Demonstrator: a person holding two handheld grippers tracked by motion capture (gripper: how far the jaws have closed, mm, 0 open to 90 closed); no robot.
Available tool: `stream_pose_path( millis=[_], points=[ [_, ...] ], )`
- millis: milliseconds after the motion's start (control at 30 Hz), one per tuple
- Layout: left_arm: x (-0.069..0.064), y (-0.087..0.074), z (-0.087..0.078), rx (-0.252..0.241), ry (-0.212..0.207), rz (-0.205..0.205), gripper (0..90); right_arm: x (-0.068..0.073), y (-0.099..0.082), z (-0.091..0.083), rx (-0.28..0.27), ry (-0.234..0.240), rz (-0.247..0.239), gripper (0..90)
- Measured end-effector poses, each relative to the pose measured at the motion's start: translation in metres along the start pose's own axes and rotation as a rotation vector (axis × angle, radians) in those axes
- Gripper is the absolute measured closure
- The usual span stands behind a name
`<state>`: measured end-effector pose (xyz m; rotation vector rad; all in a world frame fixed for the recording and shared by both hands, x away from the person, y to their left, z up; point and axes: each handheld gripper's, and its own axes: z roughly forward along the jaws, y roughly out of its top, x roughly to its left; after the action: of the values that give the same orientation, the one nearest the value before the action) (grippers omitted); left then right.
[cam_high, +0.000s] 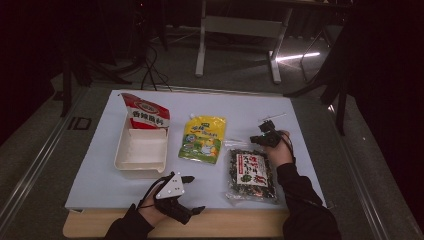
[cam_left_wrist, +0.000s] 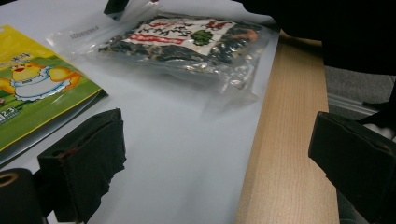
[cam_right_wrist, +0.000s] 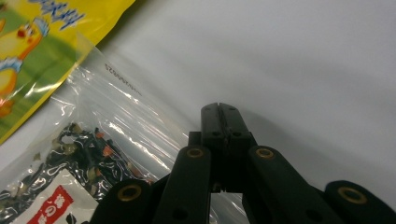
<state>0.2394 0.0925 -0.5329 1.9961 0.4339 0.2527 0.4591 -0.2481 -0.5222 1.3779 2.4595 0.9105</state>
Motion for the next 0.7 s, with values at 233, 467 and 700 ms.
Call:
stream_pose_path(
  millis=[233, 467, 700],
  points=[
    [-0.001, 0.000, 0.000, 0.003, 0.002, 0.006, 4.8, 0.005, -0.006, -0.004, -0.009, 0.010, 0.001, 90.0],
    [-0.001, 0.000, 0.001, 0.006, -0.002, 0.008, 4.8, 0.000, 0.002, -0.022, -0.058, -0.022, -0.023, 83.8],
    [0.000, 0.000, 0.002, 0.011, -0.001, 0.003, 4.8, -0.011, 0.001, -0.052, -0.098, -0.040, -0.038, 80.4]
  ],
)
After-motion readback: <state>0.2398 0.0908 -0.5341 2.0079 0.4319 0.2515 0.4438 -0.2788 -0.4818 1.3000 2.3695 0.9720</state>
